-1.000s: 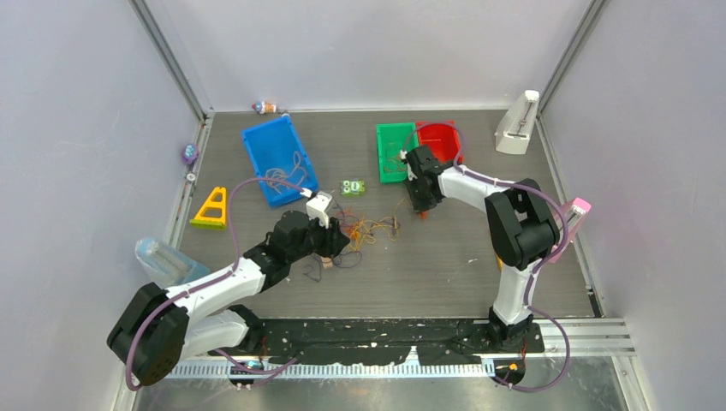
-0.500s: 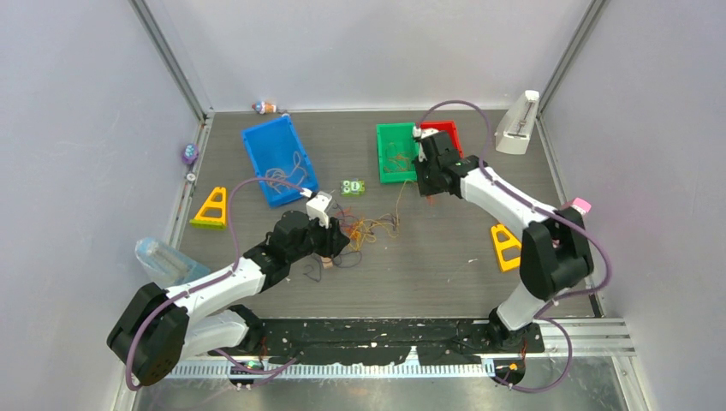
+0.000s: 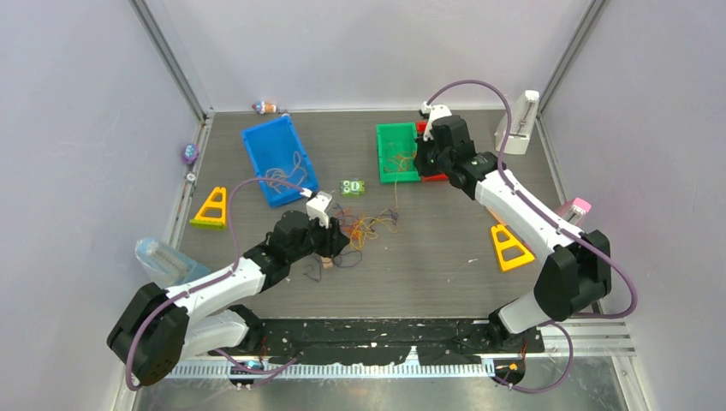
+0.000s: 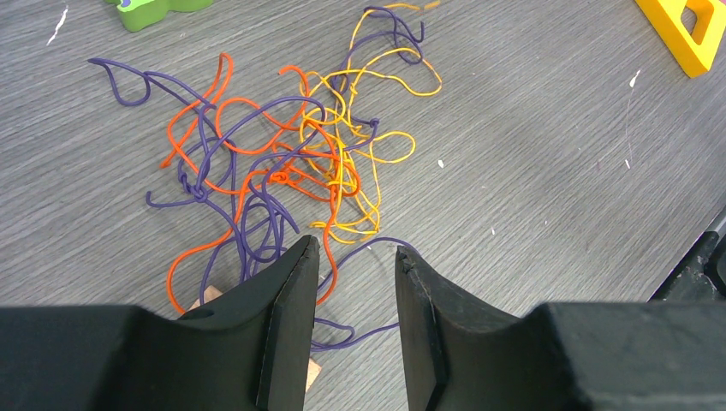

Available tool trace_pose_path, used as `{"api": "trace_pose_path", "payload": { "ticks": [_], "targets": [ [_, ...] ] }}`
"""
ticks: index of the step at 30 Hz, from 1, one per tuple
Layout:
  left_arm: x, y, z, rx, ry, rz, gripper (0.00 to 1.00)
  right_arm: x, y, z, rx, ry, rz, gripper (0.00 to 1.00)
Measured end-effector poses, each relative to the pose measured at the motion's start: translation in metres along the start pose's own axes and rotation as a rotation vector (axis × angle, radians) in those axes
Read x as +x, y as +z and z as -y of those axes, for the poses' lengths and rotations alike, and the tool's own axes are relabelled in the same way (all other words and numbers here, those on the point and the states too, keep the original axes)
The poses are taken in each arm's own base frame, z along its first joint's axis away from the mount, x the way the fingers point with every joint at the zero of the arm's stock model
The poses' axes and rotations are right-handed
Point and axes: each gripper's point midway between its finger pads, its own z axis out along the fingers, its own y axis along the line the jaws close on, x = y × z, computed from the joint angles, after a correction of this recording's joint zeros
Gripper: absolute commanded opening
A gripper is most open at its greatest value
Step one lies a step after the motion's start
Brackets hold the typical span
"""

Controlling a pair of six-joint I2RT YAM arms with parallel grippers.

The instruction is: Untangle the cables

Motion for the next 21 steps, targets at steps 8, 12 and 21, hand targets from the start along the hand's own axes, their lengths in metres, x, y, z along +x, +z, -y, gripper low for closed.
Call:
{"api": "trace_pose_path", "payload": {
  "ticks": [8,12,21],
  "targets": [
    [0.0,0.0,0.0,0.0,0.0,0.0,0.4,-0.045,0.016,-0.017,-0.053,0.048,0.144,0.05],
    [0.0,0.0,0.0,0.003,0.0,-0.001,0.4,-0.049,0.047,-0.019,-0.055,0.086,0.182,0.05],
    [0.001,0.0,0.003,0.015,0.0,-0.004,0.4,-0.012,0.131,-0.009,0.025,0.102,0.083,0.05]
  ]
}}
